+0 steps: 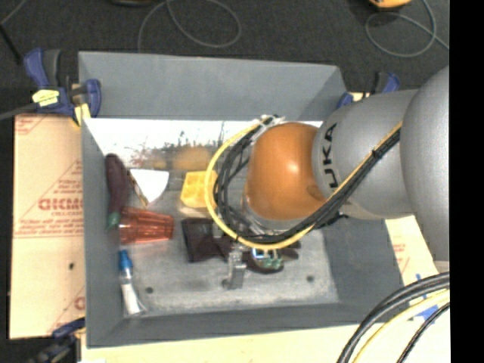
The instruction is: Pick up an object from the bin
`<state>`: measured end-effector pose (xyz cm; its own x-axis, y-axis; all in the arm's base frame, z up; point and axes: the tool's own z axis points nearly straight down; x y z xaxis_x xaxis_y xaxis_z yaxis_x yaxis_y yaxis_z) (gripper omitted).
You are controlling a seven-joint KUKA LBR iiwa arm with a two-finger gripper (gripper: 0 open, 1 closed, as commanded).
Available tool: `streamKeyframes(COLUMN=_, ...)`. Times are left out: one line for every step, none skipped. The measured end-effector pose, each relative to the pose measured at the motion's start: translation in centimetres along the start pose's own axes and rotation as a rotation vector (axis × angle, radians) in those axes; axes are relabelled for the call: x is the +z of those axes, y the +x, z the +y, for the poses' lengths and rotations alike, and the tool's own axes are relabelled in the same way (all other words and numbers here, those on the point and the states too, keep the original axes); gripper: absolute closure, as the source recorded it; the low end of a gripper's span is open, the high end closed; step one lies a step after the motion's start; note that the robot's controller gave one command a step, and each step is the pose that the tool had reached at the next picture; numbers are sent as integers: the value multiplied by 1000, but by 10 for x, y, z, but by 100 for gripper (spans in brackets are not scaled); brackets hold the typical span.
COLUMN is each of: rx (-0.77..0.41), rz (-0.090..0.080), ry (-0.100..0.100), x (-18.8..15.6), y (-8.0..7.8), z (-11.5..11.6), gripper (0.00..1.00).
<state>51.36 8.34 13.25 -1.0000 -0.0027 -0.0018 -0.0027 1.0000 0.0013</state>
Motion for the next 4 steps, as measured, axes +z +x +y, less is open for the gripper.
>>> streamKeyframes(rx=71, rz=2, ry=-1, x=3, y=-10, z=-5, gripper=0)
streamKeyframes(rx=250, rz=-3, ry=0, x=25, y=-43, z=-9, gripper=0)
streamKeyframes(rx=685, rz=-7, ry=-4, x=60, y=-16, z=3, gripper=100)
streamKeyframes(rx=684, rz=-7, ry=-3, x=60, y=-16, z=3, gripper=100)
